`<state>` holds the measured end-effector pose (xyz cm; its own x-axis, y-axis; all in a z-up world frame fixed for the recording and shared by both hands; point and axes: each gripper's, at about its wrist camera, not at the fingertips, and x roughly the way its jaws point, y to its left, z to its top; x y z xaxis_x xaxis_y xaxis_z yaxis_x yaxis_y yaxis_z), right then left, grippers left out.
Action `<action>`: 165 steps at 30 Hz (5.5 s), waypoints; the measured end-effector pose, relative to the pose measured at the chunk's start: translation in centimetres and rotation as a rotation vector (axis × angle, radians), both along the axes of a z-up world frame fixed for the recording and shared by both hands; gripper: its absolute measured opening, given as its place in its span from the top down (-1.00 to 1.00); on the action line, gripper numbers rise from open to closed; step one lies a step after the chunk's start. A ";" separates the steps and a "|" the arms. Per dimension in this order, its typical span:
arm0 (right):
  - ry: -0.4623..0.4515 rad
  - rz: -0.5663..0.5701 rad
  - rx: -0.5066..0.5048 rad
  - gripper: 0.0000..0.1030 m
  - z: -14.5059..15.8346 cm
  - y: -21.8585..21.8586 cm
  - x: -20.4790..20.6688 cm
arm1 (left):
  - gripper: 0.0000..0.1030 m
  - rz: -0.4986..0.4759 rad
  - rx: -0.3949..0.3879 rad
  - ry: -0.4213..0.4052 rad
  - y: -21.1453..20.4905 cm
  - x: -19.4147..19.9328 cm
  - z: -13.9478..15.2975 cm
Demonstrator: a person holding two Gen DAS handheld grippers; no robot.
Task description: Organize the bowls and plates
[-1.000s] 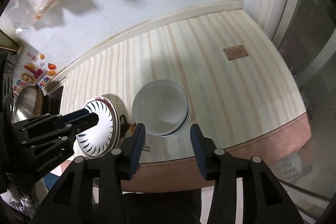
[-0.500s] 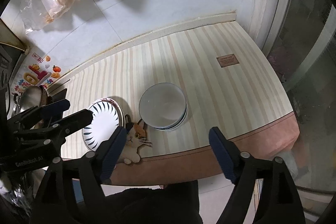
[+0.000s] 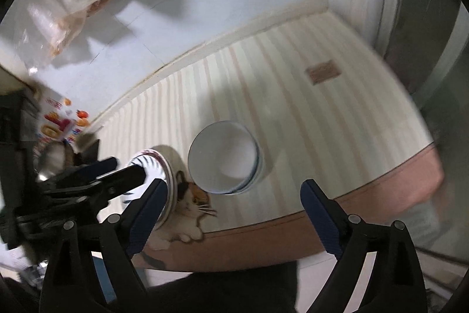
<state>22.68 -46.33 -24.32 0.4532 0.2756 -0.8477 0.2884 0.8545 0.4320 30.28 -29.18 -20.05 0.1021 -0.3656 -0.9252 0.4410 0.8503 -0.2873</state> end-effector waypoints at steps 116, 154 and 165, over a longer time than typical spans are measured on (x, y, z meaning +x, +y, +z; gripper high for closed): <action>0.346 0.496 0.328 -0.08 -19.4 26.9 20.2 | -0.04 0.389 0.073 0.227 23.8 7.8 -9.6; -0.190 0.228 -0.282 -0.89 6.3 25.2 2.7 | -0.74 0.441 0.171 -0.369 25.6 -8.6 7.9; -0.306 0.271 -0.279 -0.90 12.0 25.2 -8.5 | -0.74 0.505 0.179 -0.471 25.8 -19.4 12.5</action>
<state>14.18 -21.11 -12.35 0.6361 0.1993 -0.7455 -0.0646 0.9764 0.2059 10.93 -3.39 -7.59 0.6222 -0.0148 -0.7827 0.0237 0.9997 -0.0001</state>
